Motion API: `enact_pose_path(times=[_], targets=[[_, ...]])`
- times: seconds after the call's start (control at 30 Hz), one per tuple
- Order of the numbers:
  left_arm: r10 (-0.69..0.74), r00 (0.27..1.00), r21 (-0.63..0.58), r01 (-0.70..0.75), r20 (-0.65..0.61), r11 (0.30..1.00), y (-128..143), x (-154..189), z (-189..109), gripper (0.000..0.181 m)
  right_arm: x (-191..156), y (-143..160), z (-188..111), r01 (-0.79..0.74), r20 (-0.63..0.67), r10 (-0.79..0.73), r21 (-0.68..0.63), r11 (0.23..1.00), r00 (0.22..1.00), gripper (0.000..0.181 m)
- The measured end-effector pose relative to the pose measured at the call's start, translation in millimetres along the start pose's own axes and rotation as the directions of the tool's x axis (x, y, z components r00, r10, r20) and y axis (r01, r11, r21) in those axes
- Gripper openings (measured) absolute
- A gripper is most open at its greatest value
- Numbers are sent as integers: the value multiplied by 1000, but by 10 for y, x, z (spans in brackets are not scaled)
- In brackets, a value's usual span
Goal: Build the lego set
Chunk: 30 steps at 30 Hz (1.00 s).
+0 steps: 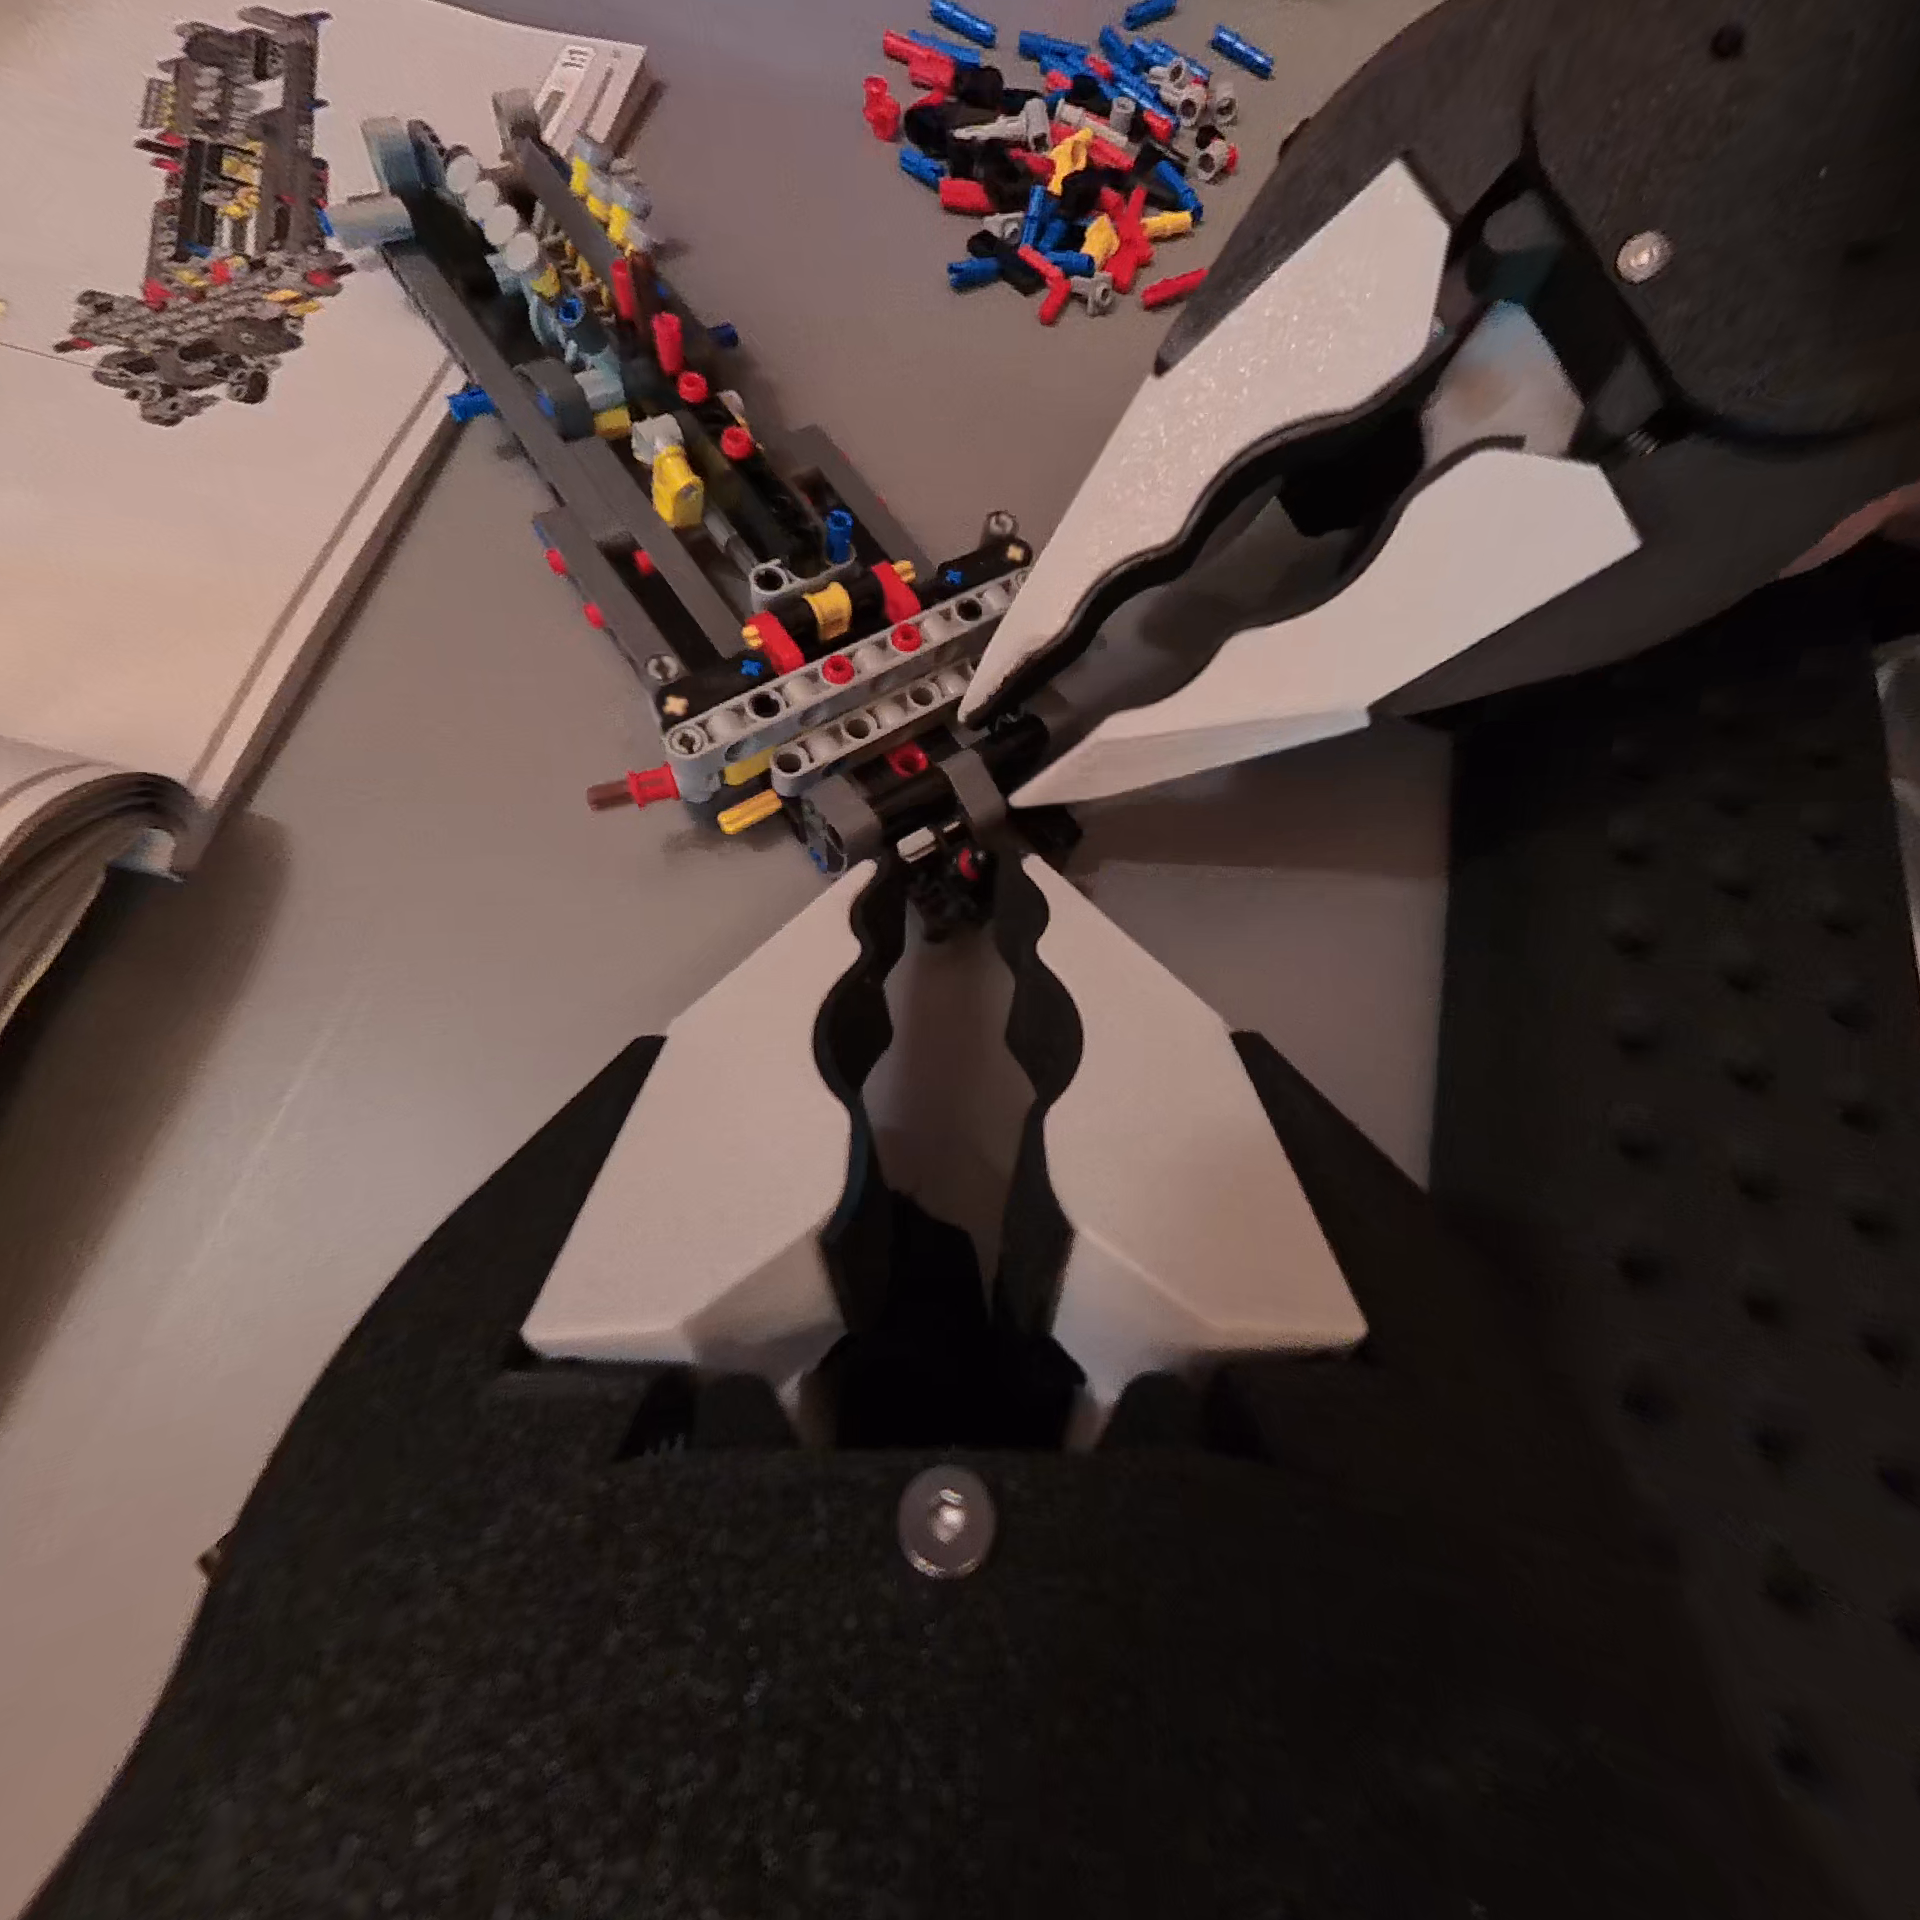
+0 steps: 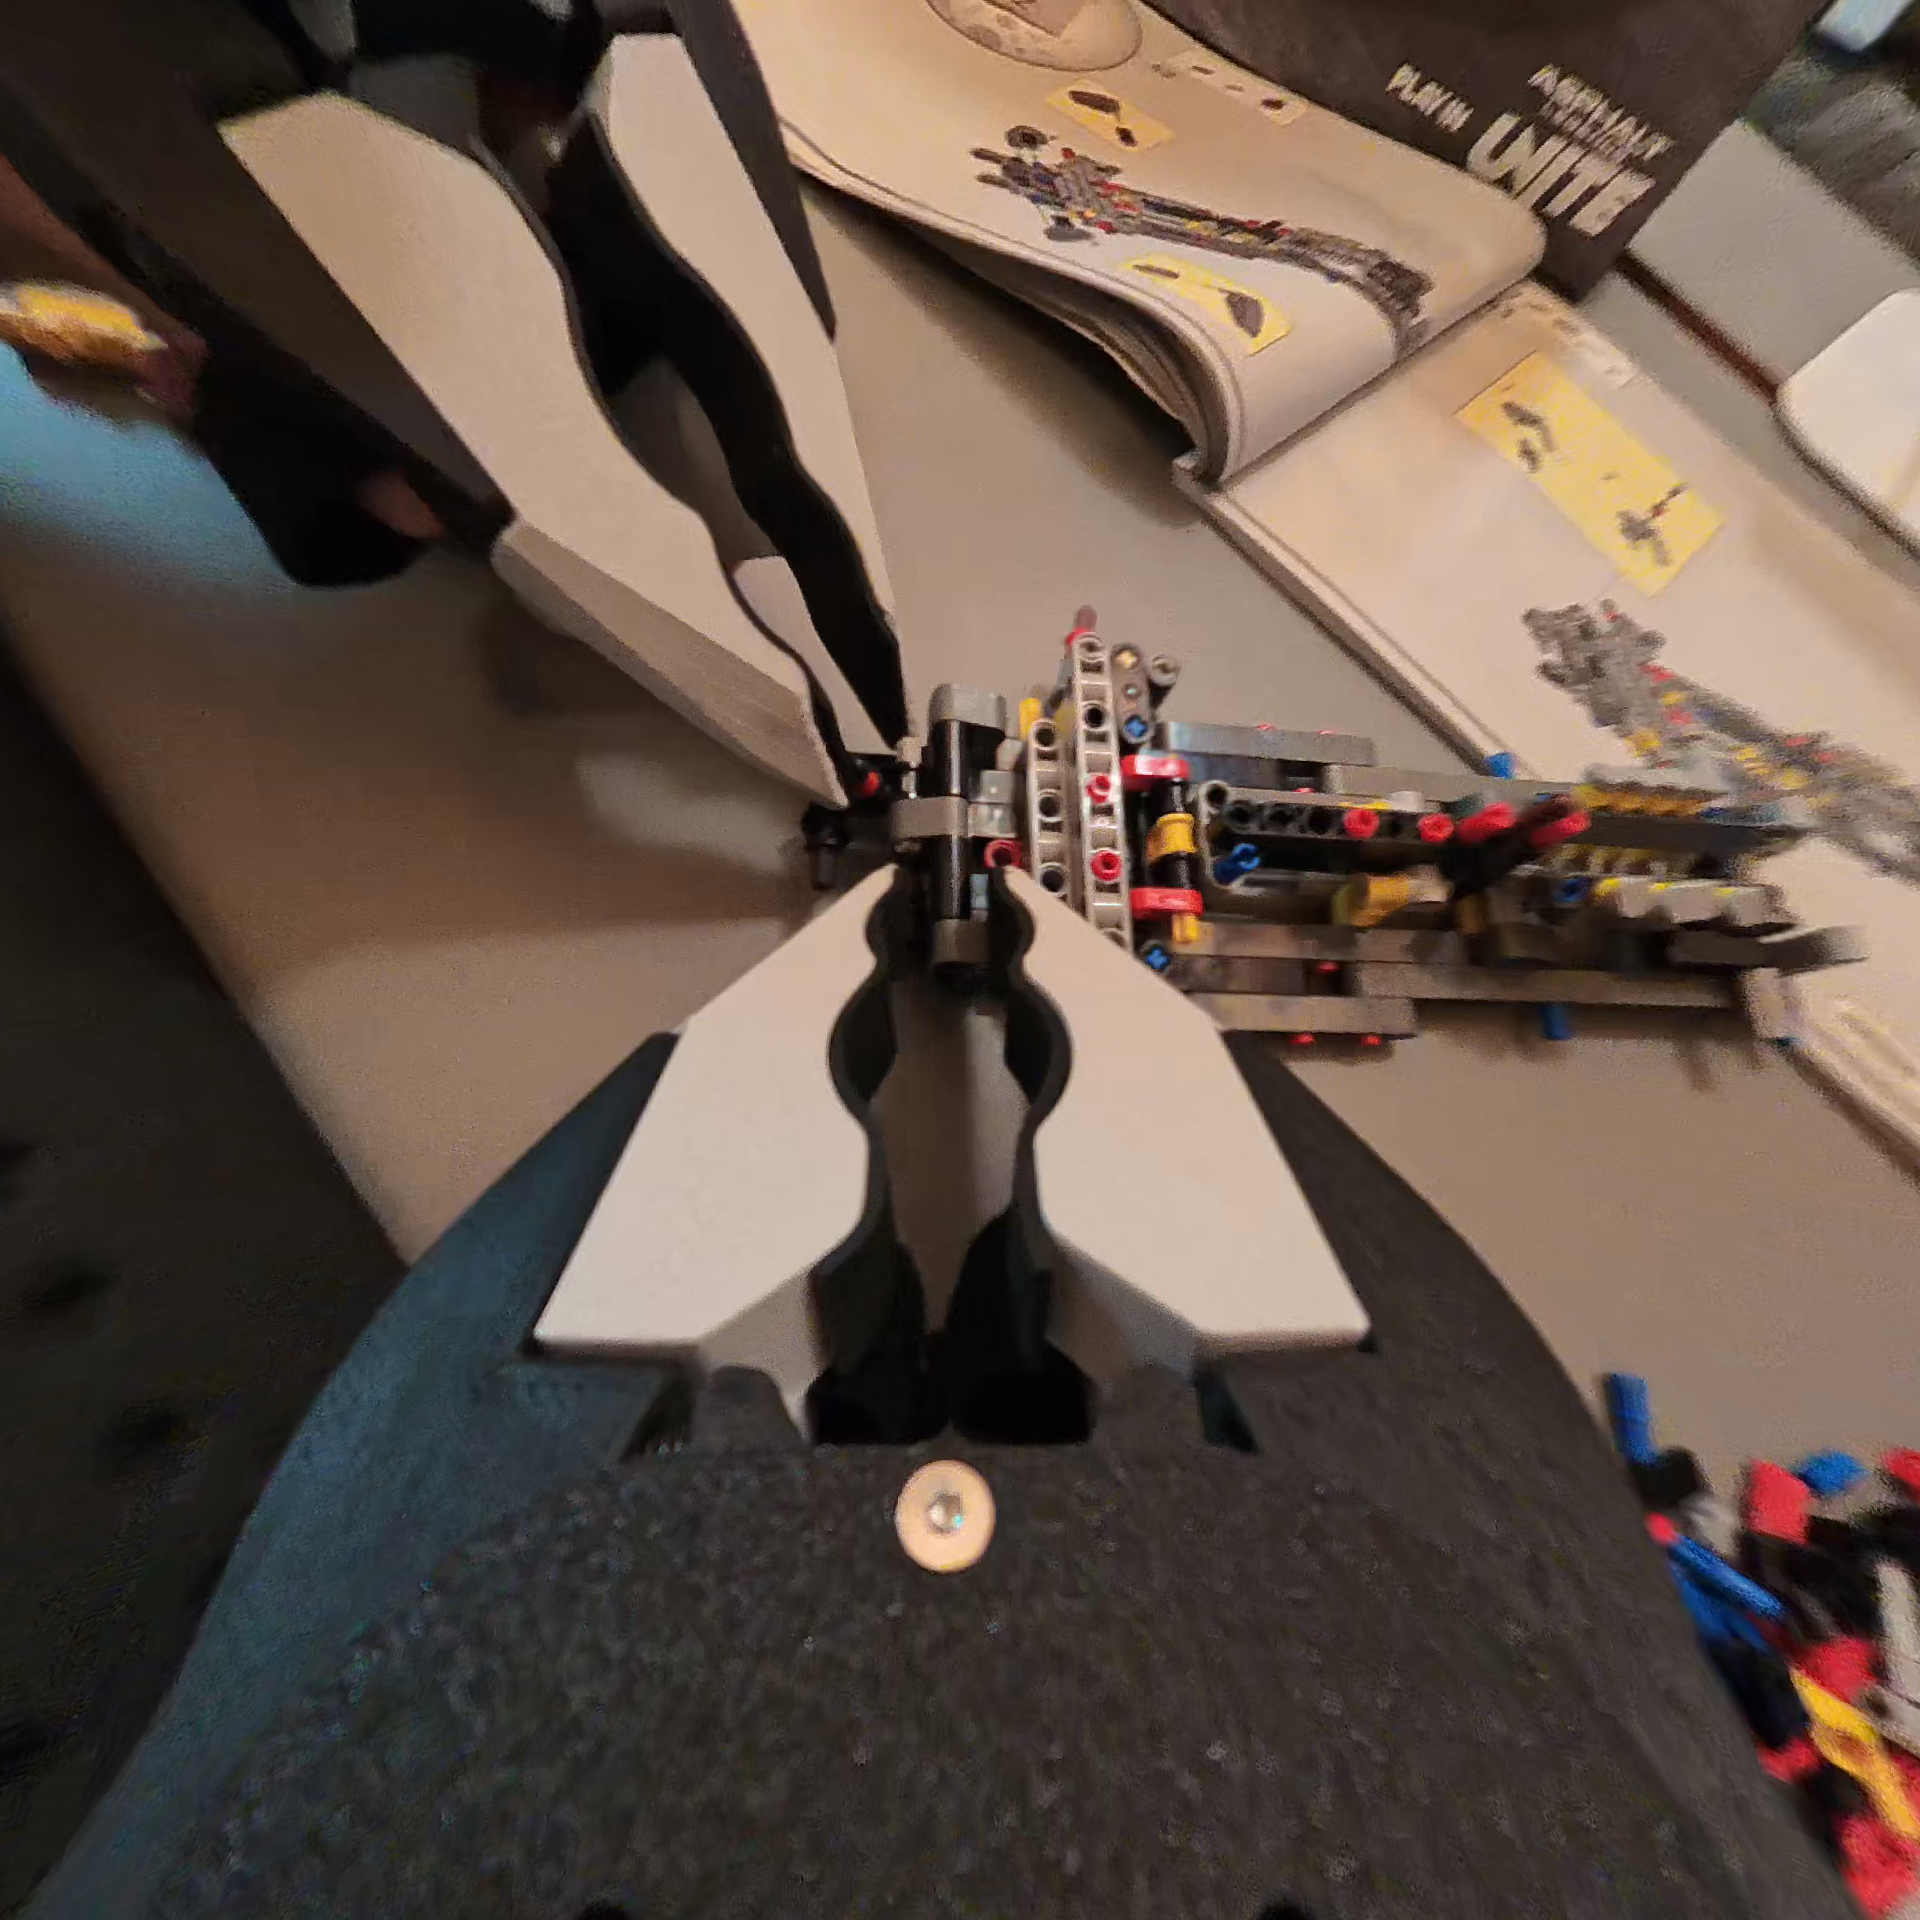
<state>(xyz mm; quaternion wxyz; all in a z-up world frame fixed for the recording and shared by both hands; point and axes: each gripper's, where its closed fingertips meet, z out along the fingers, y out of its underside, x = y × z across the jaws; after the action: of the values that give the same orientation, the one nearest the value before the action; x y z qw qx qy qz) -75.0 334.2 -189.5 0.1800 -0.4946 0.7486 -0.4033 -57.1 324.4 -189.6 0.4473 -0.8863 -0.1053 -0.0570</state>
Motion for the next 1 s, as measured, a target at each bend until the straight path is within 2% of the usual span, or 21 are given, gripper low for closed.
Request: enact_pose_path(times=[0.13,0.27,0.4,0.57,0.7,0.9,1.0], targets=[[1,1000,-2,-1,8,1000,3,-14,4,15,69,-15,-103,142,-111,-140,10,990,984,15],[-7,1000,-2,7,4,1000,2,-15,3,17,70,33,-146,176,-107,-173,20,984,979,14],[-11,1000,-3,11,0,1000,4,-15,9,17,63,93,-120,119,-36,-119,5,993,992,25],[-3,1000,-8,3,-1,1000,-3,1,26,16,44,117,-107,-28,92,27,14,1000,995,23],[0,1000,-13,-1,-12,1000,6,38,53,13,78,139,-83,-53,104,53,-2,999,993,15],[8,1000,-1,-8,-11,1000,-10,62,59,4,84,145,-84,-48,99,48,-9,999,994,14],[-29,1000,-2,29,-9,1000,3,-8,13,23,52,131,-101,-54,127,52,8,999,991,14]])
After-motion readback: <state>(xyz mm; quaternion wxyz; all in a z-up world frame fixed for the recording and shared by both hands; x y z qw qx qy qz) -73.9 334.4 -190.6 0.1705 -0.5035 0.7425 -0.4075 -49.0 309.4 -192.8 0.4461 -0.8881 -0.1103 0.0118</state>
